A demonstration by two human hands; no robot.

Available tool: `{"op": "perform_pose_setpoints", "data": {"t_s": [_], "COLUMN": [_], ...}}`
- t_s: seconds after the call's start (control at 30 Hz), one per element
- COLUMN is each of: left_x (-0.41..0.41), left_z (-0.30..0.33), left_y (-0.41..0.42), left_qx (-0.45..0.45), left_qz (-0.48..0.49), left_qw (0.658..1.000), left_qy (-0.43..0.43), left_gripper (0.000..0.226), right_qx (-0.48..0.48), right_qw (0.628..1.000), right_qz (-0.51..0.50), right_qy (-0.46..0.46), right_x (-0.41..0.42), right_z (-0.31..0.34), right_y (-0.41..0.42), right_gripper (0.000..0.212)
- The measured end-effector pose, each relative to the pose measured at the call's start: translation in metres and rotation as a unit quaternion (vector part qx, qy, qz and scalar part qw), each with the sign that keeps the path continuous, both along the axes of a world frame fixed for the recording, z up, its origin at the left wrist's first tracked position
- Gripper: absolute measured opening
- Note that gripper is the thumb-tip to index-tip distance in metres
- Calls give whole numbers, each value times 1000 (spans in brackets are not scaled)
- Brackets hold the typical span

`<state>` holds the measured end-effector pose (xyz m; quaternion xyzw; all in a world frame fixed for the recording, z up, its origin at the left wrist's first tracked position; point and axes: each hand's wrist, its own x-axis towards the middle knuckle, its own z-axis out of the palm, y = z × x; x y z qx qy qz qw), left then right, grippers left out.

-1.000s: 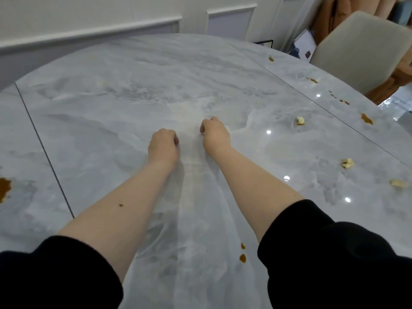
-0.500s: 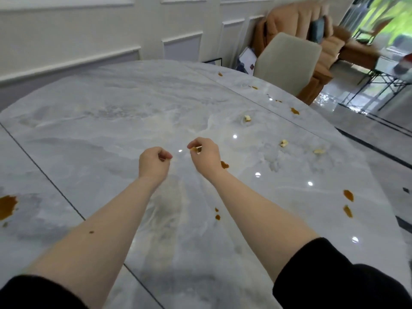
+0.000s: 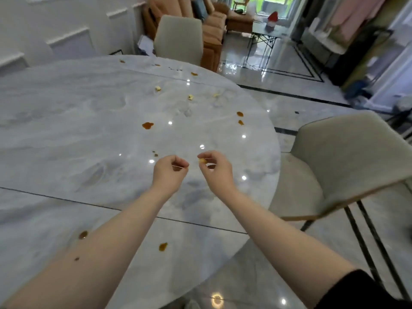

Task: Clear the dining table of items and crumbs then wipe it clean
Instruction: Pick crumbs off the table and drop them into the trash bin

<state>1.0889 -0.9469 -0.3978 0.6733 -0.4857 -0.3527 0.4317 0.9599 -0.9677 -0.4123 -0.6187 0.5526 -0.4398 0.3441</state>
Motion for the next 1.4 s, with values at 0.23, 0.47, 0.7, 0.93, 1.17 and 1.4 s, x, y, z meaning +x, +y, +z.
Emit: {"op": "perform_pose_setpoints", "data": {"t_s": [0.23, 0.47, 0.7, 0.93, 1.17, 1.4], "left_x": [-119, -213, -293, -344, -365, -371], "left_z": [-24, -63, -103, -145, -173, -195], "left_y": [60, 132, 225, 333, 382, 399], "left_qx": [15, 78, 130, 242, 321, 357], "left_qz": [-88, -140, -106, -74, -89, -170], "left_qw": [996, 987, 985, 967, 943, 918], "left_qy": [18, 19, 30, 17, 5, -23], "left_gripper": [13, 26, 26, 29, 29, 19], "right_qx": [46, 85, 145, 298, 399, 420], "right_qw": [993, 978, 971, 937, 893, 892], "right_qz": [-109, -185, -184, -184, -202, -136], "right_qy": [-18, -51, -43, 13, 46, 100], "right_x": [-124, -219, -298, -352, -378, -385], "right_z": [-14, -43, -86, -137, -163, -174], "right_y": [96, 184, 276, 377, 423, 441], "right_gripper": [16, 13, 7, 12, 18, 30]}}
